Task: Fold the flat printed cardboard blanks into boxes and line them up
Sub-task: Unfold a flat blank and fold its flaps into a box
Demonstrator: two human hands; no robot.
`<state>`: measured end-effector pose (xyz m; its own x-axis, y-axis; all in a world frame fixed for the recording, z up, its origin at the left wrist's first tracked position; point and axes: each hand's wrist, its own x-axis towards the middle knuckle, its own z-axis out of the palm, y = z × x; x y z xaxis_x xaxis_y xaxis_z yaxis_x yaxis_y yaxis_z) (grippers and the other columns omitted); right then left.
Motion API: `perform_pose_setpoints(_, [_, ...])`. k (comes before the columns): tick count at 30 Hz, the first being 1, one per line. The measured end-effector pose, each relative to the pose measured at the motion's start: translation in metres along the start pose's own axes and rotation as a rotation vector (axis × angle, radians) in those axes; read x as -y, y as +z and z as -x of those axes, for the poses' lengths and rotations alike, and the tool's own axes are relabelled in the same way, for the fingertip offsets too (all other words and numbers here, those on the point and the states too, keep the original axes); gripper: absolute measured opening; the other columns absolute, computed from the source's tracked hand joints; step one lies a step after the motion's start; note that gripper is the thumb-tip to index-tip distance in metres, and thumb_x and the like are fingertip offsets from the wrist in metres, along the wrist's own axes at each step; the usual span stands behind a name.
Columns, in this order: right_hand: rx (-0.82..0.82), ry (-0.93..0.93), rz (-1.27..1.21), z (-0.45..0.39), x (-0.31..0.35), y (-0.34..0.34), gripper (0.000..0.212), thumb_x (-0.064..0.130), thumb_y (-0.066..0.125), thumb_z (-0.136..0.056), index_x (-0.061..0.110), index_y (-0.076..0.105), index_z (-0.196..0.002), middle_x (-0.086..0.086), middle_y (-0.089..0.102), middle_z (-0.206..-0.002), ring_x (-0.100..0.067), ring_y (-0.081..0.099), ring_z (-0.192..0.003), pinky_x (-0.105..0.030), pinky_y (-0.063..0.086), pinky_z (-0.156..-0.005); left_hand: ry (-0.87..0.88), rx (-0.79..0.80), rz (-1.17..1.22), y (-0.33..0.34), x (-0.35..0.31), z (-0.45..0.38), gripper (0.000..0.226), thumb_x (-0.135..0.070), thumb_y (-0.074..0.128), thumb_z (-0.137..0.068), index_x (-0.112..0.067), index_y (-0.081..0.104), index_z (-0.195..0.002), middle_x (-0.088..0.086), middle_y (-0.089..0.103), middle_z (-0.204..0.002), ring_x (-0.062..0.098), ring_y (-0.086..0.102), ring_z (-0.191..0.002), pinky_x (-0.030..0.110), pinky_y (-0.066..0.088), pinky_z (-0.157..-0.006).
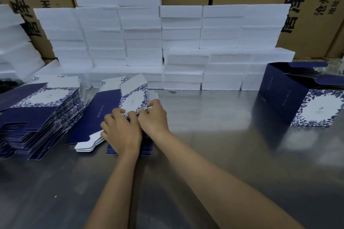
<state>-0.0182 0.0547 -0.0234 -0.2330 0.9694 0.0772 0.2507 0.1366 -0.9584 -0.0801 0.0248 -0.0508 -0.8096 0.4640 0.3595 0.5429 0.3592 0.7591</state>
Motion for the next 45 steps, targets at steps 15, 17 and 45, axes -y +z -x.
perform_pose_setpoints(15, [-0.432,0.042,-0.280,0.003,-0.012,-0.129,0.007,0.016,0.064,-0.097,0.009,0.063,-0.098,-0.007,0.067,-0.090,-0.021,0.064,-0.085,-0.028,0.051,-0.076,0.191,-0.185,0.339,-0.014,-0.027,0.012,0.067,-0.018,0.067,-0.082,-0.013,0.040,-0.143,0.014,0.039,-0.142,0.035,0.039,-0.129,0.047,0.037,-0.101])
perform_pose_setpoints(17, [-0.460,0.082,-0.365,0.019,-0.025,-0.160,0.005,0.017,0.062,-0.099,0.012,0.060,-0.097,-0.004,0.065,-0.083,-0.011,0.064,-0.068,-0.023,0.050,-0.060,-0.029,0.216,0.662,-0.017,-0.034,0.017,0.081,-0.019,0.075,-0.083,-0.024,0.029,-0.149,0.004,0.047,-0.137,0.025,0.052,-0.121,0.031,0.043,-0.091])
perform_pose_setpoints(45, [-0.149,0.345,-0.716,0.081,-0.087,-0.266,0.025,0.017,0.055,-0.104,0.012,0.064,-0.126,-0.008,0.078,-0.108,-0.025,0.076,-0.093,-0.041,0.059,-0.079,0.615,0.950,0.100,-0.003,-0.058,0.113,0.081,-0.031,0.077,-0.084,-0.051,0.032,-0.148,-0.015,0.010,-0.165,0.006,0.009,-0.152,0.038,0.019,-0.123])
